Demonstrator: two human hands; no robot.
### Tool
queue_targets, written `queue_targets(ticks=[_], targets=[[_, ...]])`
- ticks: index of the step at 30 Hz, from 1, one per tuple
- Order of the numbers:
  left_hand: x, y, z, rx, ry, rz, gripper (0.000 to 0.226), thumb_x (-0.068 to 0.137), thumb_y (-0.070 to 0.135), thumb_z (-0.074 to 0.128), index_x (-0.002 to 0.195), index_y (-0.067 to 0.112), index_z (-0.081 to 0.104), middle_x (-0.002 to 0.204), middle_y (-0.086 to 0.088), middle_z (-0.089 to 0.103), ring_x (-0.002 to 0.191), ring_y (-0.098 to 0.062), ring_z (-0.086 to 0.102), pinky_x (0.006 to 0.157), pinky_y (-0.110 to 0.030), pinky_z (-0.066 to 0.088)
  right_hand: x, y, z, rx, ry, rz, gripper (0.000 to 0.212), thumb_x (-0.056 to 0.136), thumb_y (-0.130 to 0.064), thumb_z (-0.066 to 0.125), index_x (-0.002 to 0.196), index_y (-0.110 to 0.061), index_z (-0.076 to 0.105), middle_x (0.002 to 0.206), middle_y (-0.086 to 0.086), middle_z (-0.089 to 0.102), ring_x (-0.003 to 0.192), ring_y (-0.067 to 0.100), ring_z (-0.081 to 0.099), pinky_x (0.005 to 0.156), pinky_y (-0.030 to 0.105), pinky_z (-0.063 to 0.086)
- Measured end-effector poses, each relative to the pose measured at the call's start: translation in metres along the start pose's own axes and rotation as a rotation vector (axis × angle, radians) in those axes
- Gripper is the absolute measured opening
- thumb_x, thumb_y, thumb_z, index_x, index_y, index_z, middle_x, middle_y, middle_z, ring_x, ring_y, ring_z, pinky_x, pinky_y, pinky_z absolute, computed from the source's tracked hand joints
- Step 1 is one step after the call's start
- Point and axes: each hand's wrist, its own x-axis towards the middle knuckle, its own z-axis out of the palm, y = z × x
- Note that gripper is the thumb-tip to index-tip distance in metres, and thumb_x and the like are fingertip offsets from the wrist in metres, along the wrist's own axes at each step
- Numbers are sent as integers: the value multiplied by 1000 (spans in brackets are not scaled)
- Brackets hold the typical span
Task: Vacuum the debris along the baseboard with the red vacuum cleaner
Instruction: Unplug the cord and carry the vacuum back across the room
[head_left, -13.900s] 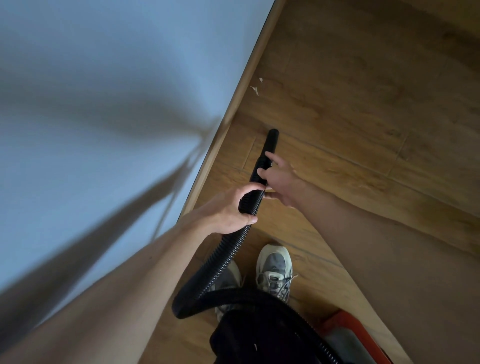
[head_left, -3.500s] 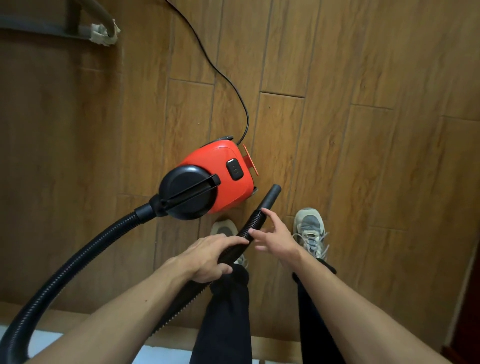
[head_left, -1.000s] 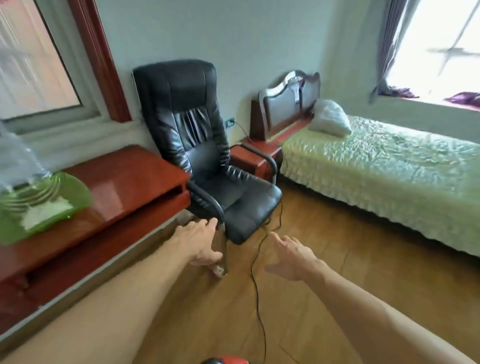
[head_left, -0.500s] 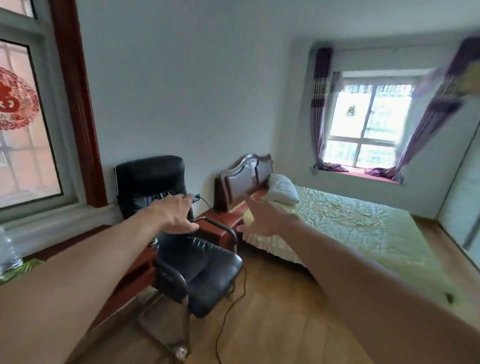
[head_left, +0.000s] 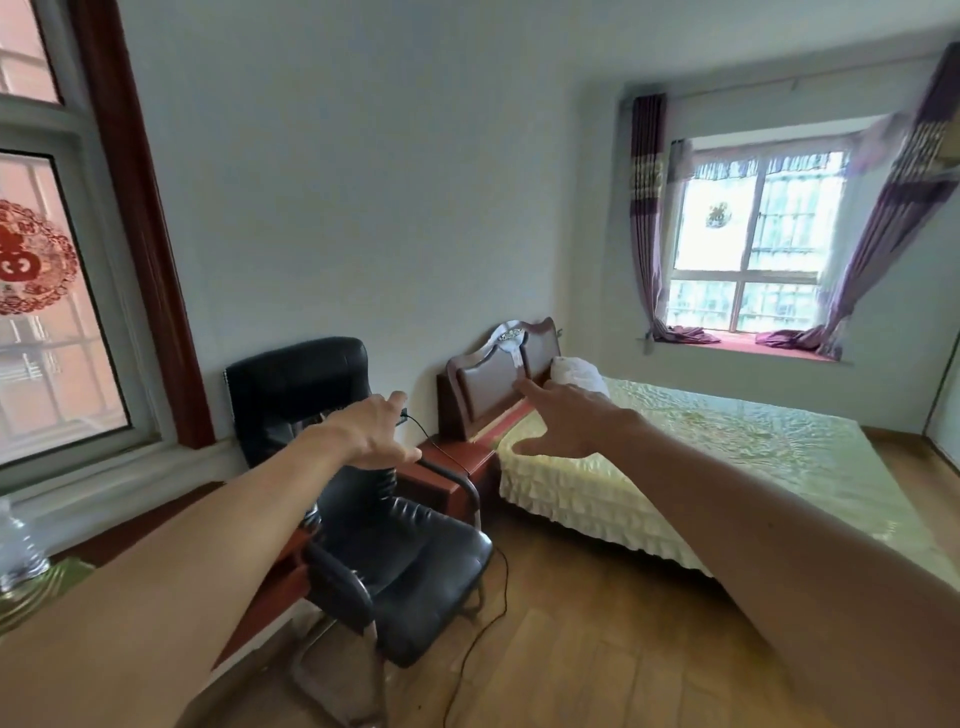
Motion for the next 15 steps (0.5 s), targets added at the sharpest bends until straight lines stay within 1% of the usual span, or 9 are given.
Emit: queue_targets(ticks=[3,5,7,10,12,15], targets=[[32,39,6,36,2,10,89,83,54,64,152,17,21,144,-10,43,126,-30,50,102,-45,46,2,49,6,-53,1,-35,92,88,-61,60,158,-26,10,141,13,48,127,35,51,97,44,45],[54,66,11,19,-19,16,89,83,54,64,152,17,21,147,-11,41,129,-31,49,104,-47,44,2,85,9,-61,-9,-36,90,89,-60,59,158,-26,13,142,11,47,128,34,50,95,44,45],[72,93,16,-6,-39,30,90,85,52,64,154,16,18,151,-11,38,133,-30,46,108,-45,42,-1,119,10,-81,-19,-33,87,90,-60,59,157,-27,15,142,9,48,128,32,50,97,45,44],[95,134,23,-16,-48,51,93,88,49,63,156,14,10,156,-10,34,139,-27,40,111,-41,37,-7,167,10,-97,-10,-2,86,91,-60,57,158,-26,16,136,10,55,127,31,51,101,40,39],[107,157,25,-7,-59,73,94,88,49,62,157,15,7,155,-10,35,138,-28,41,111,-41,38,-14,192,11,-55,-22,28,86,91,-60,59,158,-28,16,134,11,55,126,32,52,99,41,42],[127,181,30,-17,-79,93,92,87,51,61,156,19,8,156,-10,32,138,-28,40,112,-44,38,-19,223,14,2,-27,61,84,90,-59,61,156,-31,18,140,8,49,125,31,51,94,43,47]])
